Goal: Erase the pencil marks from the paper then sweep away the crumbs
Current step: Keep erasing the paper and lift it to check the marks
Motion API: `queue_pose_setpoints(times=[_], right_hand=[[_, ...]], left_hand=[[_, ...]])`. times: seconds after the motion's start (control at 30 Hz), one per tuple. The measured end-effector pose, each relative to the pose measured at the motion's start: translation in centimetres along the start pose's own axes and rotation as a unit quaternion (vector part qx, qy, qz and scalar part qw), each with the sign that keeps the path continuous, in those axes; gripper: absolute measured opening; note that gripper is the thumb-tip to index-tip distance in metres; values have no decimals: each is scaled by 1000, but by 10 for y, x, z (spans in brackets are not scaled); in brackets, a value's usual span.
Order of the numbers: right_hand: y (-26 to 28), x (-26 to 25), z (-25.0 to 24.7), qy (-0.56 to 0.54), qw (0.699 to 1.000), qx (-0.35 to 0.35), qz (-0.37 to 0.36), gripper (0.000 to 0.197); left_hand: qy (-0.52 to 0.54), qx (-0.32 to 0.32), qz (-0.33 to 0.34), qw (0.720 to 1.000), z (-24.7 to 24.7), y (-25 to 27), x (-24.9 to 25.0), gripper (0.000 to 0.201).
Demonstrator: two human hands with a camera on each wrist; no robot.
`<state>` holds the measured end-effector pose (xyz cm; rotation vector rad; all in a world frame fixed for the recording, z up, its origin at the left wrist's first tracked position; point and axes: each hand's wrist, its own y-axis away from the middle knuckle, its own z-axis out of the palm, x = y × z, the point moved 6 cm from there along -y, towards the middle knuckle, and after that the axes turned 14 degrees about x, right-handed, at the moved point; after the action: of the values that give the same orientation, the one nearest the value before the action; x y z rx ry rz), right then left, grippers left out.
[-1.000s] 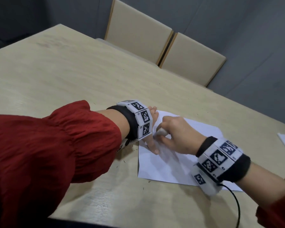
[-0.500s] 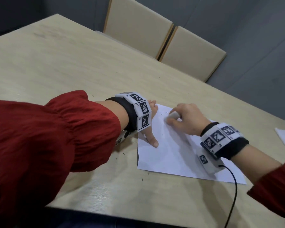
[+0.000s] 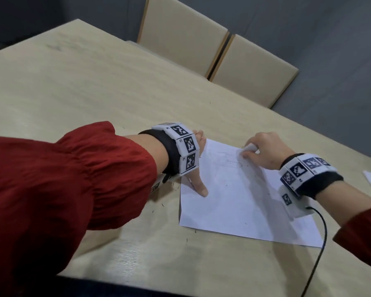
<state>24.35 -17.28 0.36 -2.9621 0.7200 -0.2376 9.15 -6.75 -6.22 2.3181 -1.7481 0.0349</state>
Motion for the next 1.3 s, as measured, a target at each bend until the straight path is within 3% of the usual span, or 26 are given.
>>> queue_pose_setpoints(times=[0.07,0.2,0.33,0.47,0.5,0.6,0.67,0.73,0.83,1.0,1.13,1.3], right_hand=[[-3,2,3,9,1000,-10,-1,16],[8,2,-5,-36,998,-10,55,11],[55,-7,-12,-109,987,-59,102,7],[101,-1,-12,-111,969,-111,192,8],[111,0,-10,-120,962,-125,212,9],[122,-2,-9,-164,944,-125,257,10],[117,0,-9,-158,945,-121,259,9],[110,3,-7,-157,946,-123,255,7],[100,7,-5,-163,946,-123,253,6],[91,16,-2,-183,942,-113,257,10],[90,21,-1,-213,938,-92,258,8],[89,16,-23,-238,936,-4,258,9]], left_hand=[[18,10,-4,1000,-3,2,-1,137],[-18,10,-3,1000,-5,8,1,146],[-9,-2,-19,1000,0,9,-5,150],[-52,5,-37,998,-9,6,-8,154],[-77,25,-39,996,-12,2,-10,146],[-51,62,-38,996,-32,4,-4,80],[-17,73,-43,996,-44,7,1,56],[-7,67,-51,996,-48,5,2,58],[29,69,-77,994,-48,2,-3,102],[38,68,-85,993,-49,1,1,134],[64,86,-94,990,-49,5,6,115],[127,171,-94,973,-67,11,11,67]])
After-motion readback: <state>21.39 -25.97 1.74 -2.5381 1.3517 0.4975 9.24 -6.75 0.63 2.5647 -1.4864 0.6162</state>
